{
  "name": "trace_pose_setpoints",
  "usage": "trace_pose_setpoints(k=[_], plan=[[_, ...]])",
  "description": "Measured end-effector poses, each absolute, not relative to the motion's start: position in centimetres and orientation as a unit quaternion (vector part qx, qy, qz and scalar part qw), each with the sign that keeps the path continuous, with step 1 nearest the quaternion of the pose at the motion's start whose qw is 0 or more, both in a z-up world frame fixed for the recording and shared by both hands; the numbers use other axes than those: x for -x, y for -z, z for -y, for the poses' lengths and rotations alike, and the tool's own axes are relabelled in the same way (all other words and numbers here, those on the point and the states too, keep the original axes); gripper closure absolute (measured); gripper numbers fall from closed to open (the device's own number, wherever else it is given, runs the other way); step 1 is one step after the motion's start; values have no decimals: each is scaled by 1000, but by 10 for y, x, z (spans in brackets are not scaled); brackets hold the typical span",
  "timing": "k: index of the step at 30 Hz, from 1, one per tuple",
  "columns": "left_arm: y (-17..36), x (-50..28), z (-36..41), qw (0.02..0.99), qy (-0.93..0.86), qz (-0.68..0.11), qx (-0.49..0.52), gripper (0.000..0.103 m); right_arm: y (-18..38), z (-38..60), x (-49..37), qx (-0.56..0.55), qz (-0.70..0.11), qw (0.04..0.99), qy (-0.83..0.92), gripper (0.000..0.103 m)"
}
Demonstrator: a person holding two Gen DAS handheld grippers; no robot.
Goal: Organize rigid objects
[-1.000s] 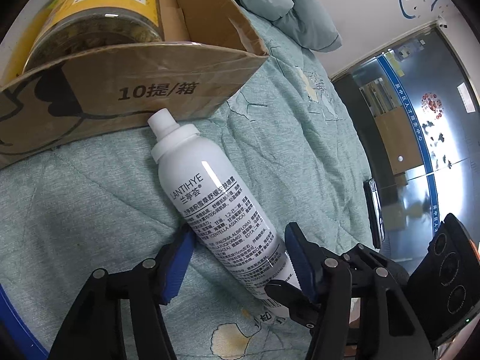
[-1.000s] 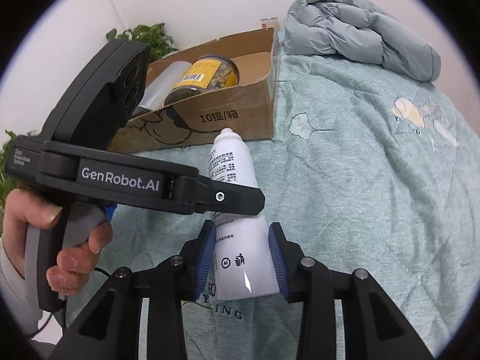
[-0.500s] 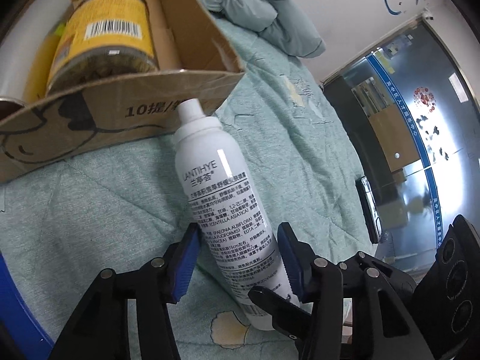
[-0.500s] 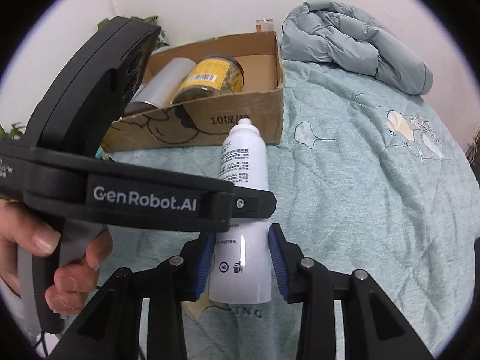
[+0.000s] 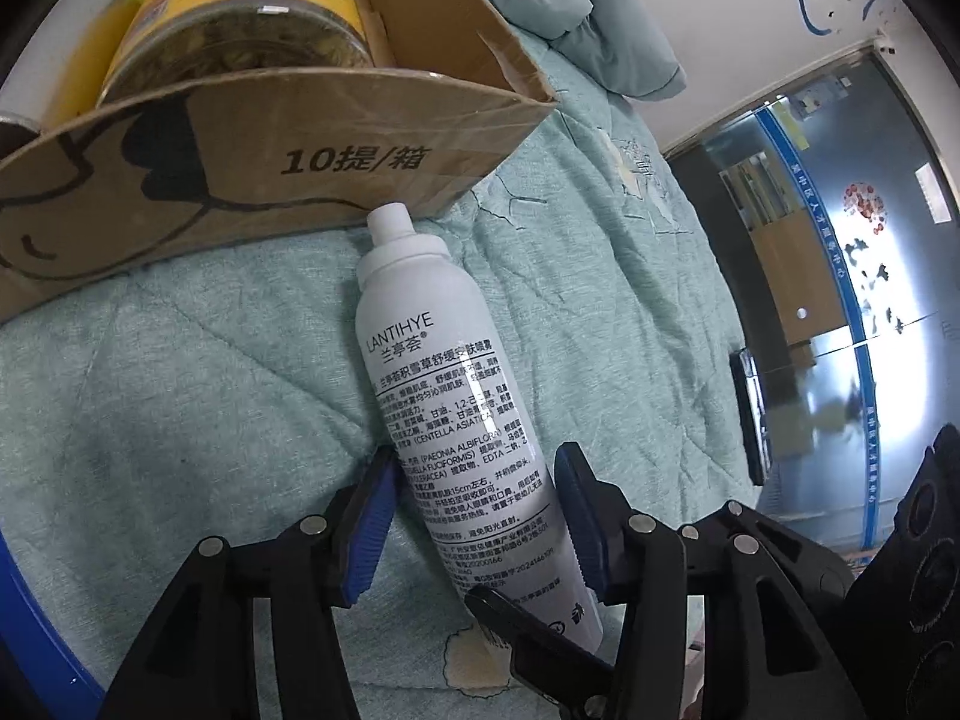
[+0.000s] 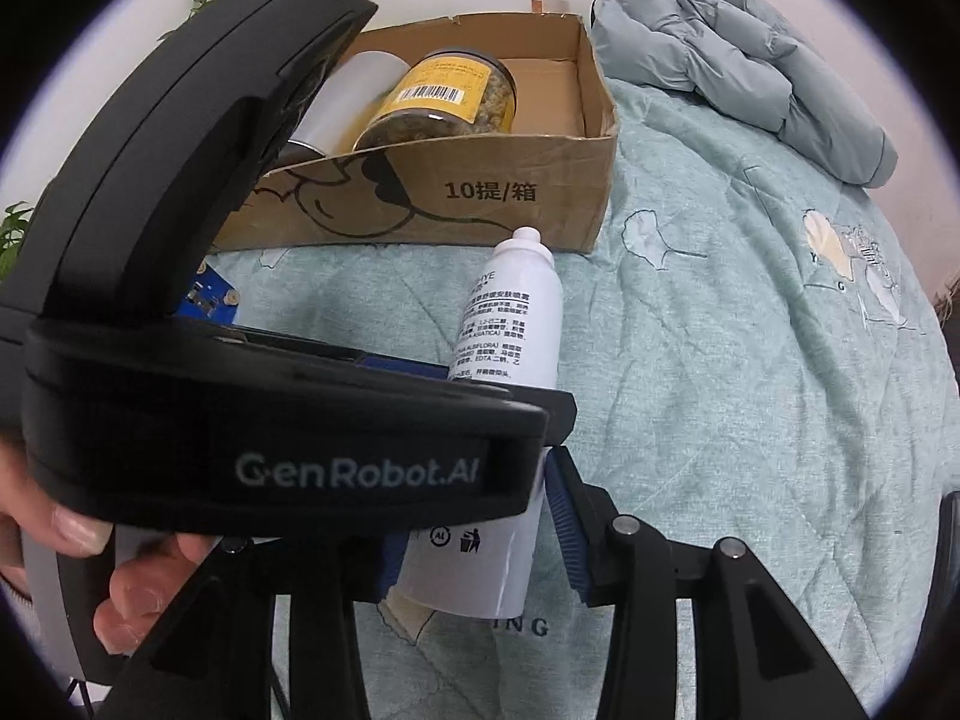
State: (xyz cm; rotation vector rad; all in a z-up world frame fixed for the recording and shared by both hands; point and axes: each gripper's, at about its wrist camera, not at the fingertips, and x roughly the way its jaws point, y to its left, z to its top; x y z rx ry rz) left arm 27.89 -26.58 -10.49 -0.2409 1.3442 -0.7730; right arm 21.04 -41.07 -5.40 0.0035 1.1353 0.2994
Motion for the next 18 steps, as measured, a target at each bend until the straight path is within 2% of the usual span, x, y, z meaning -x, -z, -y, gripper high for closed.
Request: trace_pose_setpoints(k=[4,7,8,10,13,15,16,17,18], plan=[[100,-274,262,722,340,-595,97,59,44,402,-197,5,-518,845,-136,65],[96,-272,250,701,362,-598,141,61,28,387,-187,18,-493,854,-166,98],[90,-267,251,702,376,-589,138,62,22,382,-185,17,-482,856,-184,100],[87,-265,248,711,367,-586,129,62,16,371,-185,38,-467,864,-186,101],[103,-273,237,699,342,-614,129,61,24,386,-188,0,-483,859,-170,103],[106,-276,233,692,348,-618,132,61,29,404,-180,-39,-493,851,-178,102],[105,-277,235,690,350,-621,125,61,30,411,-175,-24,-491,858,-150,100],[104,-277,238,690,351,-621,118,62,30,417,-171,-4,-484,866,-128,93],[103,-277,240,690,354,-621,111,62,30,421,-170,-3,-483,867,-121,77]])
